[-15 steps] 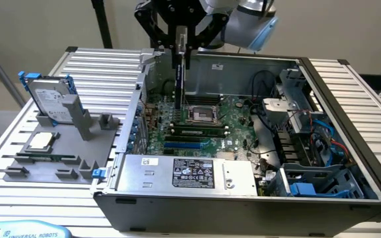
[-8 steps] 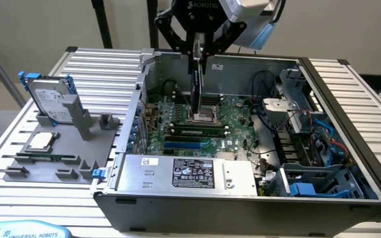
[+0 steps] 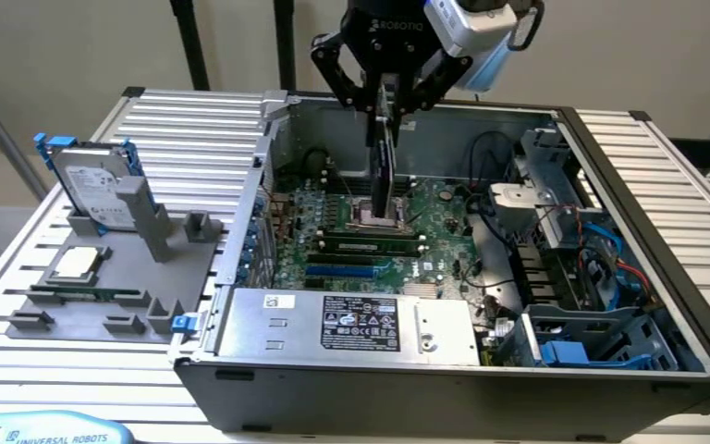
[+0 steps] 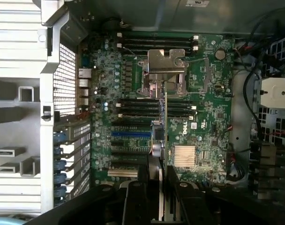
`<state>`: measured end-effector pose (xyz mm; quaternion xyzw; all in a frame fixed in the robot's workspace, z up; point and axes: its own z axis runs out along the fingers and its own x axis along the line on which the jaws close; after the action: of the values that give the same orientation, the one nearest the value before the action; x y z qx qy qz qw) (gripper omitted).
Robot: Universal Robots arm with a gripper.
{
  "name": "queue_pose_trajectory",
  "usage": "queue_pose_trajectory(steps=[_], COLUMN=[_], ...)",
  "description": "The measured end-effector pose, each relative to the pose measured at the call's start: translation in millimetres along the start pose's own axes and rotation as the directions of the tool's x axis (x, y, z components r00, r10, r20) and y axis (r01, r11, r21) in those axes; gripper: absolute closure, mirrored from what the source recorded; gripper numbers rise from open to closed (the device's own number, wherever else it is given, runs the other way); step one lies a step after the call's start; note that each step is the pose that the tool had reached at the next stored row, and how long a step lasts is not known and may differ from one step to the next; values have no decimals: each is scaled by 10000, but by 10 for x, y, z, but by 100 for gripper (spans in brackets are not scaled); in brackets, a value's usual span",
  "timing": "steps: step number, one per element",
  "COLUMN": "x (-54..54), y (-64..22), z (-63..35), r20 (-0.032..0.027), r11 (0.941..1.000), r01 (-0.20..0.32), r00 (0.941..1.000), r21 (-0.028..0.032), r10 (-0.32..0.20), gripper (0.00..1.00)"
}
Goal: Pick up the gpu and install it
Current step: 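Pick up the gpu and move the gpu toward the slot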
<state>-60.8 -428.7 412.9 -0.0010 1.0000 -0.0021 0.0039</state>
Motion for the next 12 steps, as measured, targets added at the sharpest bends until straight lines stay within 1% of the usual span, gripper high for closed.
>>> queue_pose_trajectory(steps=[4, 8, 10, 12], x=[-127, -287, -343, -364], y=[27, 39, 41, 41], z=[73, 148, 184, 214], r20=[0, 1, 1, 0], r11=[10000, 10000, 10000, 10000], r01=[9, 13, 13, 13], r00=[10000, 10000, 10000, 10000], r21=[21, 22, 23, 24], r10=[-9, -13, -13, -13], gripper=[73, 73, 73, 73])
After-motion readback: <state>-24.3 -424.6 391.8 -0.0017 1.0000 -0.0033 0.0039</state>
